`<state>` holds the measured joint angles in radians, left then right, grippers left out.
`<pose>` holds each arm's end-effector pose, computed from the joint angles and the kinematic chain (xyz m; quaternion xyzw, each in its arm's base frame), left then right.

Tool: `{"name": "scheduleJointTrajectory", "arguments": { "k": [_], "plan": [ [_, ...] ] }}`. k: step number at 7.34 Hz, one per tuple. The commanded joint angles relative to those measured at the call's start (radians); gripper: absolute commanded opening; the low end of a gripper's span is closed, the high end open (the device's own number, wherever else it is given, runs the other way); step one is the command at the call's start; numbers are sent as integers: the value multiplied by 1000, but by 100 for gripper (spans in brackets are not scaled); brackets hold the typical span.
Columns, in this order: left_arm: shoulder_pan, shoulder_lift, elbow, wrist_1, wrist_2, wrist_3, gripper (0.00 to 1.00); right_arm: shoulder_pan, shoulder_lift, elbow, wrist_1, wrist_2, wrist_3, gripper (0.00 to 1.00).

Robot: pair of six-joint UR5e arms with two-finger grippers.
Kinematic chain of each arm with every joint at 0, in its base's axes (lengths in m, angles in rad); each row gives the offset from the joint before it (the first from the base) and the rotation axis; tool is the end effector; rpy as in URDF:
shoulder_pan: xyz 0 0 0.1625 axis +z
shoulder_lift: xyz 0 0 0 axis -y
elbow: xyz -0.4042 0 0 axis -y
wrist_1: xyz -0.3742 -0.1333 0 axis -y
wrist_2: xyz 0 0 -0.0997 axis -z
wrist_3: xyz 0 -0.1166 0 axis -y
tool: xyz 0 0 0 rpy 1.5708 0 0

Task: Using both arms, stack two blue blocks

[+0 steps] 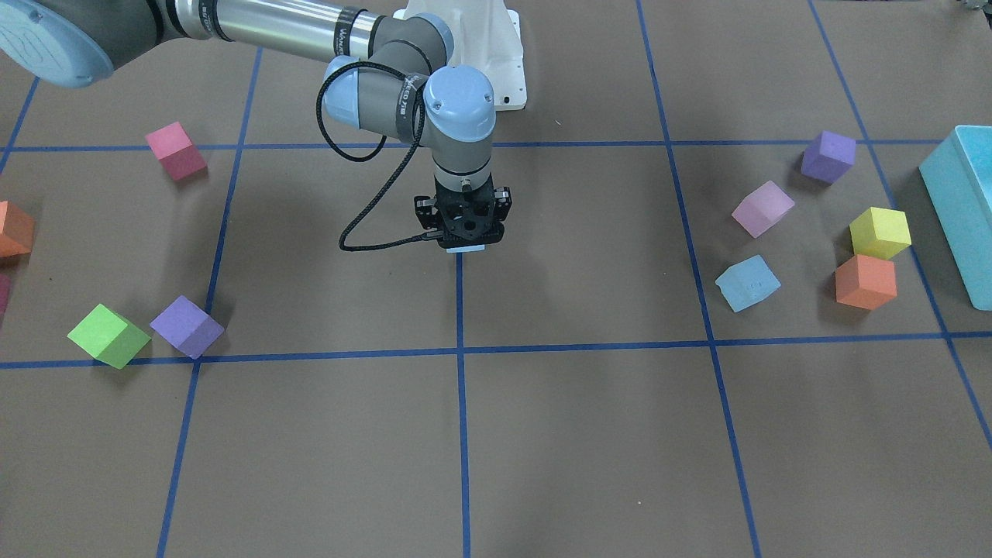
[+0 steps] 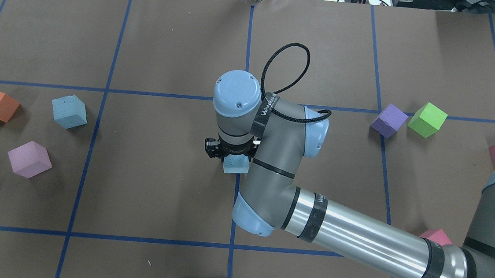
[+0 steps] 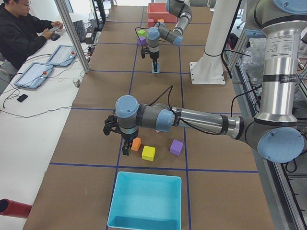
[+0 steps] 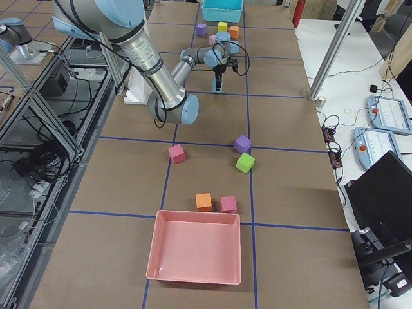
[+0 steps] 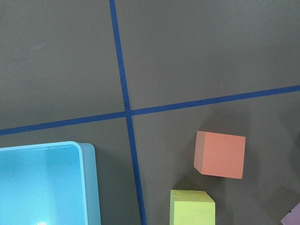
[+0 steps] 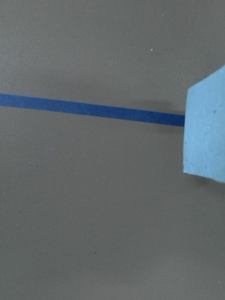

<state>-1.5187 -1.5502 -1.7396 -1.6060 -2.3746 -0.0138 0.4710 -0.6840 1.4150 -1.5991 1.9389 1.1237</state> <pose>-0.0246 -0.4765 0.5727 0.0714 0.3921 0.0534 0.9156 -0.6164 -0.4164 0.1867 -0.0041 -0.3795 -0.0519 0.9237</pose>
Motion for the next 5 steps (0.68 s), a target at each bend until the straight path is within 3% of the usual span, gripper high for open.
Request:
{"name": "scheduleJointTrajectory", "arguments": {
  "k": [1,4,5],
  "plan": [
    [0,-1,0,0,0,0,100,0,0,2,-1,0,-2,99],
    [0,-10,-6,12,-3,-9,100,14,1,45,-4,1,-16,100],
    [3,-22,-15,12,-3,-100,100,46,-6,94,-21,15,-19,100]
  ]
}}
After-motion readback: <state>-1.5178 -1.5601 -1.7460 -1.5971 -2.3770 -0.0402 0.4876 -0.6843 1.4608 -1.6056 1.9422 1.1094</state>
